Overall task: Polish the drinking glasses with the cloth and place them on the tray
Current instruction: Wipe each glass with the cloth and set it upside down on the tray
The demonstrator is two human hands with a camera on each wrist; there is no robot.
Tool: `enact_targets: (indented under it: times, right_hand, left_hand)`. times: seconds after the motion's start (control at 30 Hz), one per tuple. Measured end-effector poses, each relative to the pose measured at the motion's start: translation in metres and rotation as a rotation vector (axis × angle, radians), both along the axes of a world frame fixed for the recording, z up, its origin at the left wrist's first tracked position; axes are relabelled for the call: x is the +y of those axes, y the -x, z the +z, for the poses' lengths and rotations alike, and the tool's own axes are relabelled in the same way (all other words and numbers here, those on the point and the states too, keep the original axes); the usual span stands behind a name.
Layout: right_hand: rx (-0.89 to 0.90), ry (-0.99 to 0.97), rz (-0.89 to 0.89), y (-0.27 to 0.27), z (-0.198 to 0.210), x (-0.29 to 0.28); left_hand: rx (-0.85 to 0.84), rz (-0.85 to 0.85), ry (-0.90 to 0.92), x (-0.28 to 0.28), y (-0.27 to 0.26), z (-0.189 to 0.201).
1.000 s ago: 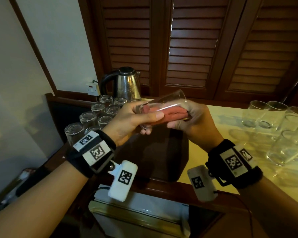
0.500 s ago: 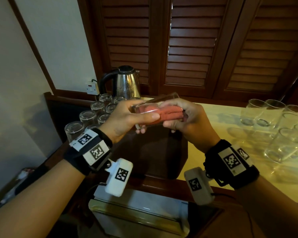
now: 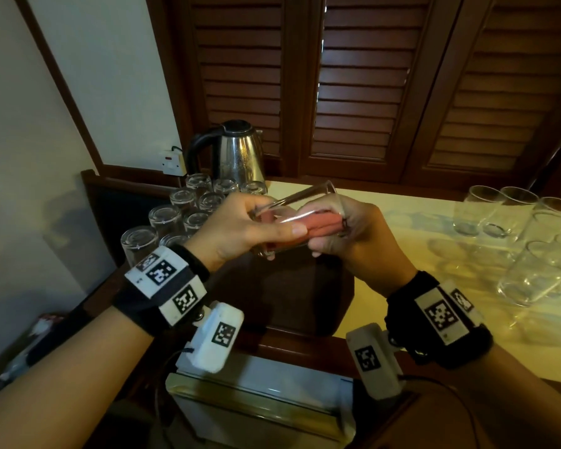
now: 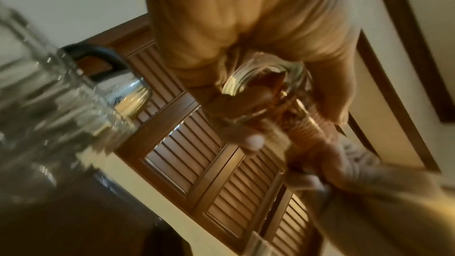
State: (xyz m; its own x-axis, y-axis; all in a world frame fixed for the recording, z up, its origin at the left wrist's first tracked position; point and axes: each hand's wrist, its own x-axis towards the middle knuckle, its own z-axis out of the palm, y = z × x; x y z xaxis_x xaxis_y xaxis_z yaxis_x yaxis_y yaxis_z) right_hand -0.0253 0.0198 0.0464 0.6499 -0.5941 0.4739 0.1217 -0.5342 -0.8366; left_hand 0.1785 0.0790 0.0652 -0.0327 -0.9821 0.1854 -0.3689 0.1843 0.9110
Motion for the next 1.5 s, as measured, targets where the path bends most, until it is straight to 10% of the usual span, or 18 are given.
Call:
enact_targets:
  times: [0.17, 0.4, 0.6, 0.8, 1.0, 1.07, 1.2, 1.4, 1.5]
  right_hand:
    - [-0.119, -0.145, 0.006, -0.003, 0.000, 0.000]
    - [-0.180, -0.079, 0.038, -0.004, 0.010, -0.002]
    - [-0.190, -0.298, -0.018, -0.003, -0.011, -0.006]
    - [-0.212, -0.216, -0.008, -0.003, -0.014, -0.006]
    - [-0.216, -0.395, 0.025, -0.003, -0.022, -0.013]
    - [-0.247, -0.392, 0.001, -0.005, -0.022, -0.012]
    - [-0.283, -0.240, -0.033, -0.012, -0.014, -0.009]
    - [-0.264, -0.425, 0.056, -0.013, -0.009, -0.012]
    - [-0.254, -0.302, 0.021, -0.015, -0.010, -0.010]
  left_hand:
    - [-0.543, 0.159, 0.466, 0.001, -0.003, -0.002]
    - [0.355, -0.015, -0.113, 0.001, 0.005, 0.001]
    - [-0.498, 0.163, 0.376, 0.002, 0.000, -0.005]
    - [0.318, 0.076, -0.157, 0.002, 0.016, -0.014]
    - [-0.425, 0.196, 0.184, -0.001, 0.005, -0.011]
    - [-0.320, 0.174, 0.156, -0.003, 0.007, -0.012]
    - [0.443, 0.064, -0.159, -0.006, 0.014, -0.009]
    - [-0.226, 0.084, 0.300, -0.006, -0.009, -0.006]
    - [0.056, 0.042, 0.090, -0.006, -0.006, -0.006]
